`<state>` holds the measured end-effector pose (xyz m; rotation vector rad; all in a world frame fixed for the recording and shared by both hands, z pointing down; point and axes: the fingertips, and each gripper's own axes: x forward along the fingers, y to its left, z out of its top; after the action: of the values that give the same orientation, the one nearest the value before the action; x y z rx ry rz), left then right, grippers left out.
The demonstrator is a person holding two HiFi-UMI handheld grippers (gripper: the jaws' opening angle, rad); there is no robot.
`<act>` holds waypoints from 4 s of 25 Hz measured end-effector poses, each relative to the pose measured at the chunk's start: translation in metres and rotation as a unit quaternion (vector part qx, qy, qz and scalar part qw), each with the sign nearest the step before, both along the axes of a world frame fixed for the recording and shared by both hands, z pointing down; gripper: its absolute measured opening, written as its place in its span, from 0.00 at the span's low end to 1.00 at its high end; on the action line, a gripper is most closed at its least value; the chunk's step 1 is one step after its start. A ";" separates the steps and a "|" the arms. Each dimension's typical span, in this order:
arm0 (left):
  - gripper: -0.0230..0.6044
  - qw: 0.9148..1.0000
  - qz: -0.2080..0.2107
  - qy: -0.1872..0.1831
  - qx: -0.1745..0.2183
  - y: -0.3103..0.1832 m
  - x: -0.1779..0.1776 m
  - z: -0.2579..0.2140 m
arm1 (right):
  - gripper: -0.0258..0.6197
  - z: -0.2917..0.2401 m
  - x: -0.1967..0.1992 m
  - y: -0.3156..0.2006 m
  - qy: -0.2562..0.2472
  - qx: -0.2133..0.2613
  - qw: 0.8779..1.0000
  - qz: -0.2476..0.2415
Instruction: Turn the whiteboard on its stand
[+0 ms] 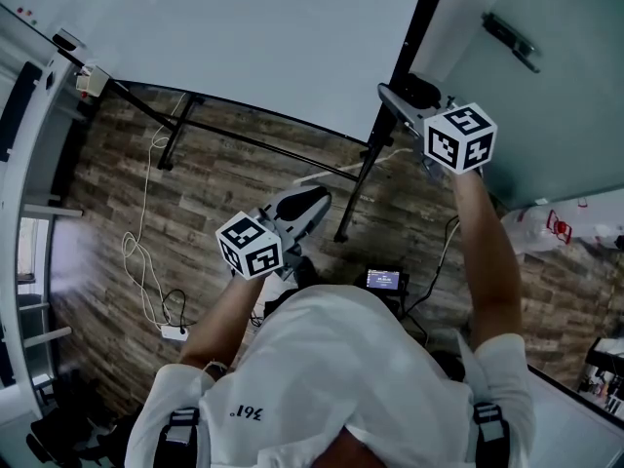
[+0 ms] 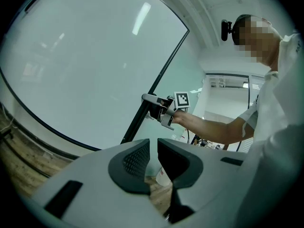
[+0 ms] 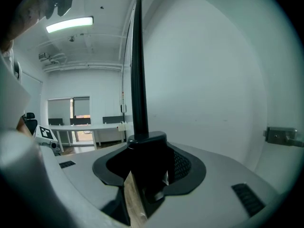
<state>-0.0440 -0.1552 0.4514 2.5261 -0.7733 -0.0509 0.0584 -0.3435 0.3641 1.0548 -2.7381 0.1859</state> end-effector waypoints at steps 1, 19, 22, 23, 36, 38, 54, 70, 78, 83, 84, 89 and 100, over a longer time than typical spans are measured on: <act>0.10 1.000 -0.001 0.000 0.000 -0.002 0.001 0.001 | 0.35 0.001 -0.001 -0.002 -0.001 -0.001 1.000 -0.001; 0.10 1.000 -0.008 -0.002 -0.004 -0.004 -0.001 0.002 | 0.34 0.003 -0.035 -0.003 0.003 0.006 0.999 -0.031; 0.10 1.000 -0.007 -0.007 -0.006 -0.006 0.018 0.005 | 0.34 0.005 -0.013 -0.005 0.001 0.010 0.999 -0.033; 0.10 1.000 -0.007 -0.008 -0.008 -0.007 0.020 0.005 | 0.34 0.005 -0.010 -0.006 0.001 0.011 0.999 -0.035; 0.10 1.000 -0.028 -0.005 0.003 -0.001 -0.009 -0.004 | 0.32 0.002 -0.025 0.006 0.010 0.020 0.999 -0.047; 0.10 0.999 -0.031 -0.006 0.003 -0.003 -0.007 -0.005 | 0.32 0.002 -0.019 0.005 0.010 0.019 0.999 -0.047; 0.10 0.999 -0.053 -0.007 0.010 0.001 -0.025 -0.010 | 0.32 0.002 0.014 0.018 0.016 0.017 0.999 -0.044; 0.10 0.997 -0.074 -0.008 0.008 0.021 -0.049 -0.010 | 0.32 -0.001 0.046 0.045 0.035 0.011 0.999 -0.039; 0.10 0.998 -0.058 -0.006 0.010 0.028 -0.041 -0.013 | 0.32 -0.004 0.077 0.071 0.039 0.010 0.999 -0.026; 0.10 0.999 -0.050 -0.006 0.008 0.030 -0.039 -0.013 | 0.32 -0.007 0.084 0.078 0.040 0.012 0.999 -0.022; 0.10 0.999 -0.049 -0.006 0.008 0.030 -0.038 -0.013 | 0.32 -0.008 0.084 0.078 0.040 0.012 0.999 -0.021; 0.10 0.999 -0.053 -0.006 0.011 0.030 -0.041 -0.016 | 0.32 -0.009 0.085 0.081 0.040 0.012 0.999 -0.017; 0.10 0.998 -0.060 -0.006 0.004 0.033 -0.048 -0.008 | 0.32 -0.009 0.086 0.077 0.035 0.027 0.999 -0.009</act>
<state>-0.0924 -0.1219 0.4435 2.4872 -0.9316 -0.0803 0.1448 -0.2662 0.3546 1.0287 -2.7033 0.0725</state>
